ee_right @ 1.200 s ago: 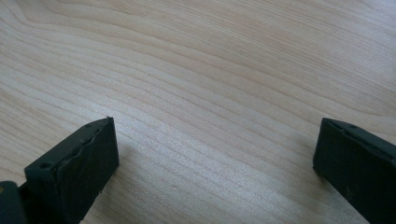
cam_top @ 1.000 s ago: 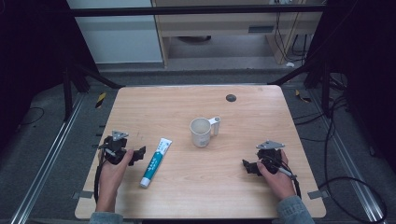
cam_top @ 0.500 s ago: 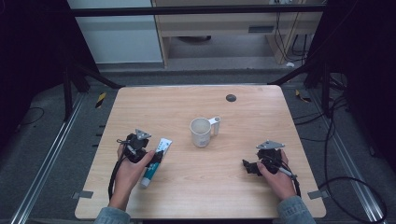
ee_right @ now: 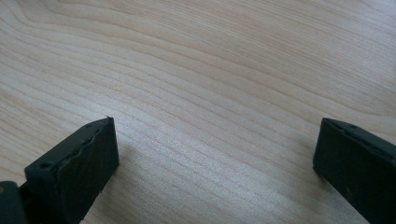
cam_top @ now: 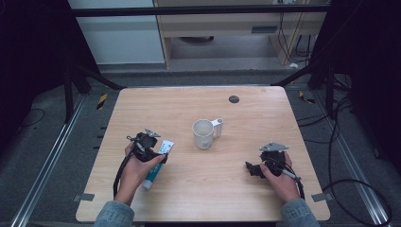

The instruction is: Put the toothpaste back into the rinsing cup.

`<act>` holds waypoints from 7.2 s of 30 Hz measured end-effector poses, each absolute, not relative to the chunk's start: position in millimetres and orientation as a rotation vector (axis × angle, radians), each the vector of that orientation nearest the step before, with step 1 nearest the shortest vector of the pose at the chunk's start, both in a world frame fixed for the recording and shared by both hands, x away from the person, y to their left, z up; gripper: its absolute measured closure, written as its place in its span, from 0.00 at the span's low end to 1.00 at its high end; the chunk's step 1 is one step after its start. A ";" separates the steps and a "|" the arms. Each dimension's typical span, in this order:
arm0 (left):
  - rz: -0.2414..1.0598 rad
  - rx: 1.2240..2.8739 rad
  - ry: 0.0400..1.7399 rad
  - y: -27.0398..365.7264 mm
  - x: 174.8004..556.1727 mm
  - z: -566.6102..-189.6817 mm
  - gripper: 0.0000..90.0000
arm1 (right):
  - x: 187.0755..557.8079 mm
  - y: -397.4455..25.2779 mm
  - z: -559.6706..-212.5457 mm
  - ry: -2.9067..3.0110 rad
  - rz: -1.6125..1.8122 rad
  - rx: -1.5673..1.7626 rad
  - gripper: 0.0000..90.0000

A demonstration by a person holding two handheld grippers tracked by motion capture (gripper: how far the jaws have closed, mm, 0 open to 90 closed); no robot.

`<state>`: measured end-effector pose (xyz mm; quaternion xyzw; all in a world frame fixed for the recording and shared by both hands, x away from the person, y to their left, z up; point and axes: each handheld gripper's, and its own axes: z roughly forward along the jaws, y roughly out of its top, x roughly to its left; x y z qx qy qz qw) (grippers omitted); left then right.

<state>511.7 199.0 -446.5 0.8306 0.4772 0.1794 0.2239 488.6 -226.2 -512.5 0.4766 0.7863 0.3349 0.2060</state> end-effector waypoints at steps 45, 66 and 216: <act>0.334 2.379 1.384 191.4 533.7 -470.6 0.69 | 488.6 -226.2 -512.5 2.191 0.933 1.328 0.00; 0.328 2.351 1.345 196.0 526.5 -451.7 0.87 | 488.7 -226.3 -512.5 2.192 0.932 1.326 0.00; 0.657 1.911 0.890 66.0 569.8 -312.1 0.87 | 488.9 -227.1 -512.7 2.198 0.918 1.309 0.00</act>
